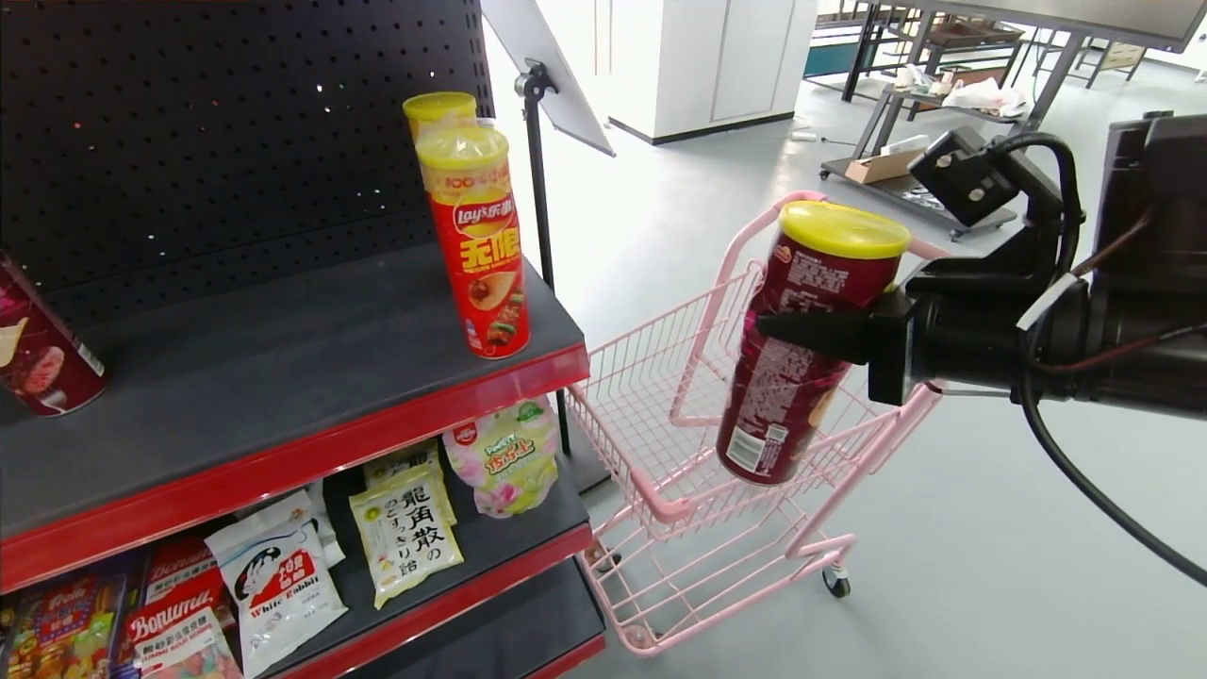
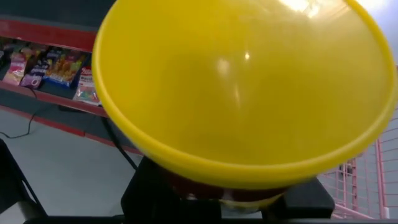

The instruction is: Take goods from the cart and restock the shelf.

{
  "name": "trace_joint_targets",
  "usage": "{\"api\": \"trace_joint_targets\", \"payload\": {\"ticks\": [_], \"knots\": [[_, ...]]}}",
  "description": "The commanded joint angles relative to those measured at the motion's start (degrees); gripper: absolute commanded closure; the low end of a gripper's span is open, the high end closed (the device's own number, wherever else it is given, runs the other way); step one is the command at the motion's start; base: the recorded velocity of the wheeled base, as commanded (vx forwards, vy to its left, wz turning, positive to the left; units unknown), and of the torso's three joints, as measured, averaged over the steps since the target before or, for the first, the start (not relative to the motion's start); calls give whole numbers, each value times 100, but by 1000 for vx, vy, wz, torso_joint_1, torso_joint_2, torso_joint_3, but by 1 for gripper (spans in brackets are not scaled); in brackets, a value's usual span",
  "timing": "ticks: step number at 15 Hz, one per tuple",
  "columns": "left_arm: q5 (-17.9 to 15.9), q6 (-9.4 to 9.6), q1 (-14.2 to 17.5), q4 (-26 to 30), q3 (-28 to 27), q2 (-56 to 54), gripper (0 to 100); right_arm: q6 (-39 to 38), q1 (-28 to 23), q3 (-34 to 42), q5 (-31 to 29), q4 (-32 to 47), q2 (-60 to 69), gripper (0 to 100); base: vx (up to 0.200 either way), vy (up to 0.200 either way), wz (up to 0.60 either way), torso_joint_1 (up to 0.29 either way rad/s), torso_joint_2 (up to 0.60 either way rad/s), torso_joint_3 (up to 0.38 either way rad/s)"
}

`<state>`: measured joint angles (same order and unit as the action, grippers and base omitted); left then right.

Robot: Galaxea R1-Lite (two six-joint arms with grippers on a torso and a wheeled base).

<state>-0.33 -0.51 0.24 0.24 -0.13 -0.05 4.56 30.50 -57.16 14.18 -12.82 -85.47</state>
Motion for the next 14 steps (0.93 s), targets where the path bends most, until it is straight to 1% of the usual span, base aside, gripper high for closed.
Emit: {"api": "trace_joint_targets", "payload": {"ticks": [1, 5, 11, 12, 14], "knots": [[-2, -2, 2, 2, 5, 5, 0, 19, 0, -32, 6, -10, -58, 100, 0, 0, 0, 178, -456, -281], [-2, -10, 2, 2, 5, 5, 0, 27, 0, -76, -3, -18, -102, 100, 0, 0, 0, 170, -399, -246], [-2, -10, 2, 2, 5, 5, 0, 19, -18, -58, -20, -18, -49, 100, -200, 0, 0, 19, -36, -26], [-2, -10, 2, 2, -4, 5, 0, 19, -18, -58, -38, -18, -49, 100, 0, 0, 0, 0, 0, 0], [-2, -10, 2, 11, 5, 5, 0, 19, -18, -41, -47, -18, -49, 100, 0, 0, 600, -5, -2, 2]]}}
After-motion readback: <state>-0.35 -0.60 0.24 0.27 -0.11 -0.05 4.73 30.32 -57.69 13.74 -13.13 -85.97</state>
